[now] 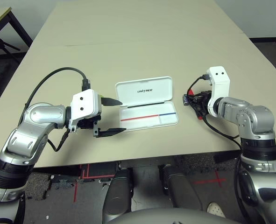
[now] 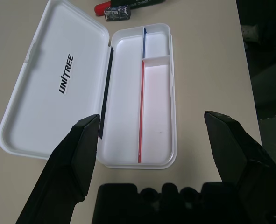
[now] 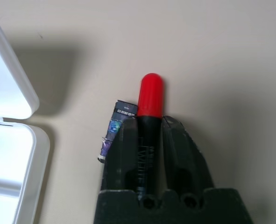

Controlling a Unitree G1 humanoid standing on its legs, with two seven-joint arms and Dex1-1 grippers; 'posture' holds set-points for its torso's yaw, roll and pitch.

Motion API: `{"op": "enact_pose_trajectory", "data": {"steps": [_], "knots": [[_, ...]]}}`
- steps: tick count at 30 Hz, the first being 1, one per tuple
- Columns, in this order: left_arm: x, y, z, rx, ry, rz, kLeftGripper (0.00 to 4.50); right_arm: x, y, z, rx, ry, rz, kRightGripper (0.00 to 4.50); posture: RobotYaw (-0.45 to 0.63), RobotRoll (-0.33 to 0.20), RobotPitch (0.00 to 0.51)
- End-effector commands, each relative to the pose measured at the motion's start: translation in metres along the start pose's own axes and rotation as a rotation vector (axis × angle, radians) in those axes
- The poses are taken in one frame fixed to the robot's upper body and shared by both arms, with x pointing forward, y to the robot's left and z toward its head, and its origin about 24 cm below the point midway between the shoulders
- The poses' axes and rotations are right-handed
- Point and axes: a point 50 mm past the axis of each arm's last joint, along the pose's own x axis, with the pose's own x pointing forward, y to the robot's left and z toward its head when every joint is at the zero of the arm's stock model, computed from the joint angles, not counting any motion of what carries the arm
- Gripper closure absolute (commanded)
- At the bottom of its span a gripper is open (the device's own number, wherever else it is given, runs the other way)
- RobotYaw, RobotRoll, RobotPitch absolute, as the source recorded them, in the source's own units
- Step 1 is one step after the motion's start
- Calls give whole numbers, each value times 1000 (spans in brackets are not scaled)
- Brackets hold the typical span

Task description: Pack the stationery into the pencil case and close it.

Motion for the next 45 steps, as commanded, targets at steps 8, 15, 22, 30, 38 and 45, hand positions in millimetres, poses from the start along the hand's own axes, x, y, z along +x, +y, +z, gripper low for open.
{"op": "enact_pose_trajectory", "data": {"steps": [8, 15, 22, 30, 38, 45], "knots": [[2, -2, -3, 3, 14, -16, 0, -10, -25, -2, 9, 92, -19, 4074, -28, 0, 167], [2, -1, -4, 3, 14, -16, 0, -24, -34, 15, -75, 77, 92, 4074, -31, 0, 167], [3, -1, -4, 4, 14, -13, 0, -37, -28, 38, -381, 7, 344, 4074, -28, 0, 161], [4, -1, -4, 4, 14, -4, 0, -36, -7, 63, -752, -57, 631, 4101, -17, 0, 153], [5, -1, -4, 8, 14, 2, 0, -16, 36, 74, -993, -80, 883, 4438, 4, 0, 144], [1, -5, -4, 1, 18, 22, 0, -8, 38, 76, -983, -88, 893, 4438, 30, 0, 144]]}}
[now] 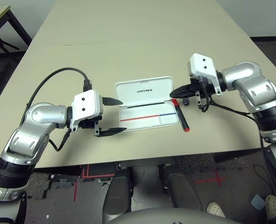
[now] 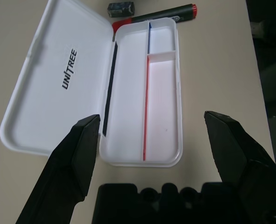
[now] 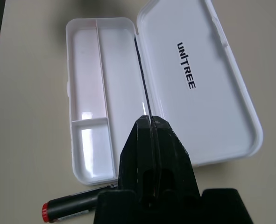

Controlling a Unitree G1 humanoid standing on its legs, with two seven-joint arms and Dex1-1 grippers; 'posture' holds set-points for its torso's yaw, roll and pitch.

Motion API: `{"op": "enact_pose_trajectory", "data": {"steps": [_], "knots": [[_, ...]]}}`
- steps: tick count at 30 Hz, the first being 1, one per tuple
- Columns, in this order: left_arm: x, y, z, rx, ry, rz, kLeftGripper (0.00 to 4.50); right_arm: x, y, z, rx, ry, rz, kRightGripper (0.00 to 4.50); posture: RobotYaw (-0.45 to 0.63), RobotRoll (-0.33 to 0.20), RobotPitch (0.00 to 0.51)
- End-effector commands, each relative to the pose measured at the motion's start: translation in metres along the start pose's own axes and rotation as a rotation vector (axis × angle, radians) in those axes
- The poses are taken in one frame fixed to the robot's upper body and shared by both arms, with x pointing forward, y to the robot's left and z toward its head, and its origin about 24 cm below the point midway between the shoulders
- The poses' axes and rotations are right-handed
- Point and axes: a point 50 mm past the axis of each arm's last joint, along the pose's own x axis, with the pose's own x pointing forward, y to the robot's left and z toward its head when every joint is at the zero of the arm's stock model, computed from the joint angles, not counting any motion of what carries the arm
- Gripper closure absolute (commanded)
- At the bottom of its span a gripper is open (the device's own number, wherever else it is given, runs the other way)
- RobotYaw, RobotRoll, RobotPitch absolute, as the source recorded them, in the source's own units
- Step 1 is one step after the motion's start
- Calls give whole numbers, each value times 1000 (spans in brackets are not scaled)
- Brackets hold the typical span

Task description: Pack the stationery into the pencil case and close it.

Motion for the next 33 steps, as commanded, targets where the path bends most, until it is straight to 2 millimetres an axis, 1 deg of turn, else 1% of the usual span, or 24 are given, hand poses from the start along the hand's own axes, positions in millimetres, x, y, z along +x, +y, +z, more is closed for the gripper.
{"op": "enact_pose_trajectory", "data": {"steps": [1, 4, 7, 10, 12, 15, 17, 19, 21, 24, 26, 31, 33], "knots": [[-1, -5, -2, -9, 11, 6, 0, -1, -2, -2, 19, -4, -11, 4438, 37, 0, 146], [-1, -6, -2, -11, 11, 10, 0, -7, -2, -5, 77, -36, -51, 4438, 37, 0, 148], [-1, -6, -2, -12, 10, 11, 0, -21, -3, -11, 213, -69, -114, 3817, 35, 0, 152], [0, -6, -1, -14, 6, 11, 0, -38, -1, -15, 347, -99, -238, 2674, 25, 0, 157], [2, -6, -2, -15, 1, 8, 0, -46, 0, -17, 422, -145, -382, 1884, 11, 0, 164], [5, -6, -2, -17, -7, -2, 0, -52, 7, -25, 515, -156, -578, 764, -7, 0, 175], [7, -6, -2, -19, -16, -10, 0, -53, 18, -29, 546, -163, -681, 48, -28, 0, 187], [11, -6, -2, -21, -27, -24, 0, -53, 34, -37, 607, -161, -785, 15, -46, 0, 195], [13, -5, -2, -21, -33, -36, 0, -52, 46, -42, 657, -150, -841, 15, -60, 0, 201], [18, -3, -2, -17, -43, -59, 0, -39, 74, -44, 705, -112, -817, 15, -87, 0, 211], [21, -2, -1, -14, -49, -69, 0, -33, 86, -45, 728, -93, -801, 15, -99, 0, 214], [25, -1, 0, -10, -57, -90, 0, -24, 100, -49, 776, -71, -777, 15, -111, 0, 220], [25, -1, 0, -8, -58, -93, 0, -21, 103, -54, 793, -41, -778, 15, -110, 0, 222]]}}
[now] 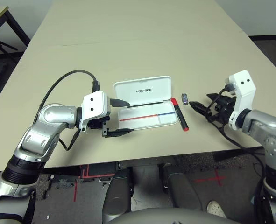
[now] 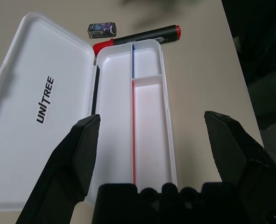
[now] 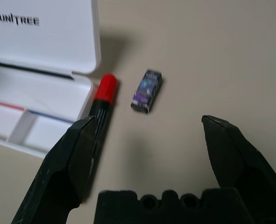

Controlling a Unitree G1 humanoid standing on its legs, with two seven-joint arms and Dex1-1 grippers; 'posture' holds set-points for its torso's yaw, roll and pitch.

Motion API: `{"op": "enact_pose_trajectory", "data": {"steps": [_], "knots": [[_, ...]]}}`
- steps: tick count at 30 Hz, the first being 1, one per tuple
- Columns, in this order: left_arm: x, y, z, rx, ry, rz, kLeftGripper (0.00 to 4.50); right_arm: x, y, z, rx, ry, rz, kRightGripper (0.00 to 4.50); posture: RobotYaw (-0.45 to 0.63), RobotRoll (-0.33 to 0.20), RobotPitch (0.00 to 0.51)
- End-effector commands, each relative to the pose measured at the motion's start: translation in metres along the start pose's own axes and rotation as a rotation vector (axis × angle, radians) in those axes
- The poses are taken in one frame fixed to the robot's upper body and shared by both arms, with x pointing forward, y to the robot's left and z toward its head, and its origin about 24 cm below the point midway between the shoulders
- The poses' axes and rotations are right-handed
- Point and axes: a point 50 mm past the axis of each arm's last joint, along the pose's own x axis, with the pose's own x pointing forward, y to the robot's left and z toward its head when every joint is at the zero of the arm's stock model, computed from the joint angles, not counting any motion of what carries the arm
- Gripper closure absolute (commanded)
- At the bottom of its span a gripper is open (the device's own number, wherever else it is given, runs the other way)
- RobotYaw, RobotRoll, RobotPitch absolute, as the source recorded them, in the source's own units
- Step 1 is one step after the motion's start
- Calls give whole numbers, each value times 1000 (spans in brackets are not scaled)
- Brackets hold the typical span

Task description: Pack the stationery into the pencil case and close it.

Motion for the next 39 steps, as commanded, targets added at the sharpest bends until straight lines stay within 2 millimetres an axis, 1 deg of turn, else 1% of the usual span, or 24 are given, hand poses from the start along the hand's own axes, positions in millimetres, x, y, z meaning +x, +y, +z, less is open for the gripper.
{"op": "enact_pose_trajectory", "data": {"steps": [1, 5, 12, 15, 19, 22, 26, 31, 34, 39], "knots": [[2, -1, -2, -1, 6, -27, 0, 2, 7, -9, 3, 42, 11, 15, -108, 0, 224], [2, -2, -2, 0, 9, -30, 0, 5, 12, -12, 9, 39, 39, 15, -97, 0, 225], [-1, -4, -2, -5, 17, -21, 0, 10, 21, -6, 11, 2, 99, 15, -76, 0, 230], [-2, -5, -2, -7, 19, -18, 0, 13, 21, -4, 8, 17, 95, 15, -68, 0, 235], [-3, -7, -1, -10, 20, -16, 0, 17, 20, -8, -14, 60, 76, 15, -63, 0, 238], [-3, -7, -1, -10, 23, -16, 0, 23, 19, -15, -12, 110, 41, 15, -58, 0, 236], [-4, -6, 1, -8, 23, -12, 0, 28, 22, -22, -16, 168, 36, 15, -54, 0, 232], [-3, -7, 1, -6, 20, -6, 0, 35, 24, -25, -25, 208, 21, 15, -45, 0, 223], [-2, -7, 1, -6, 18, -1, 0, 35, 21, -23, -31, 232, -3, 15, -39, 0, 222], [-2, -9, 1, -8, 16, 5, 0, 31, 6, -19, -40, 265, -73, 15, -37, 0, 224]]}}
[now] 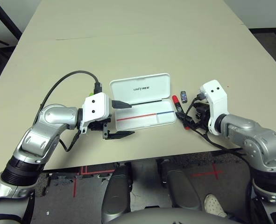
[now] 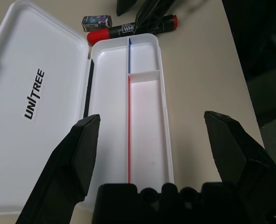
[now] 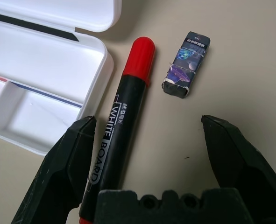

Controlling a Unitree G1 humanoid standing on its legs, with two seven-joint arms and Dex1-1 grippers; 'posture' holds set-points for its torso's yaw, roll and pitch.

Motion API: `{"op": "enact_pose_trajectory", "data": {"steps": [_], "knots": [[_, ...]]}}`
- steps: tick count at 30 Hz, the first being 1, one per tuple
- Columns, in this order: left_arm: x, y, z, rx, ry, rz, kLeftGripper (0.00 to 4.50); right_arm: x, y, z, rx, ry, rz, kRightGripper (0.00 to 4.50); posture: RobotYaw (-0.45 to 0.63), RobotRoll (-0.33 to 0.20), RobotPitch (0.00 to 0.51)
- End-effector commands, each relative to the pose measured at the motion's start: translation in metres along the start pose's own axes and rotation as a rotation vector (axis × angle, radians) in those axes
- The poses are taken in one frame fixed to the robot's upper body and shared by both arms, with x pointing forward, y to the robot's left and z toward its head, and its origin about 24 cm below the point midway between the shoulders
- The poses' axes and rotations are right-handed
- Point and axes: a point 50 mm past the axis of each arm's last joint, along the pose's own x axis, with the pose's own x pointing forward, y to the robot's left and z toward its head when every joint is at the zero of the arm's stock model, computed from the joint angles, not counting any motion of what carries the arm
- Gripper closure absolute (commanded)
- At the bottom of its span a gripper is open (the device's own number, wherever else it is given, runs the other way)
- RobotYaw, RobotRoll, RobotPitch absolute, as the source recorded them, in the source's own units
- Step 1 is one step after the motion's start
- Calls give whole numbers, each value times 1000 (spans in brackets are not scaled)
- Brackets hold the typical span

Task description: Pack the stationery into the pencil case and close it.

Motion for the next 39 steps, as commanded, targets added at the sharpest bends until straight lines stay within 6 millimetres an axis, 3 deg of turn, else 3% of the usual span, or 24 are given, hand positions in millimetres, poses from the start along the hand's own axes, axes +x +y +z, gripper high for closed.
{"op": "enact_pose_trajectory", "data": {"steps": [1, 5, 17, 22, 33, 39], "knots": [[0, -5, -1, -8, 4, -4, 0, 0, -17, -15, 37, 112, -86, 15, -37, 0, 224], [1, -6, -2, -11, 1, -2, 0, -2, -22, -14, 49, 133, -100, 15, -40, 0, 229], [1, -5, -2, -13, -2, 0, 0, -9, -27, -11, 56, 173, -65, 3978, -43, 0, 232], [2, -5, -2, -13, -2, -1, 0, -14, -34, 4, 21, 164, -11, 3996, -45, 0, 232], [2, -5, -3, -14, 4, 3, 0, -34, -37, 63, -66, 22, 268, 3996, -40, 0, 226], [2, -4, -3, -12, 7, 8, 0, -35, -31, 77, -263, -39, 434, 3996, -34, 0, 220]]}}
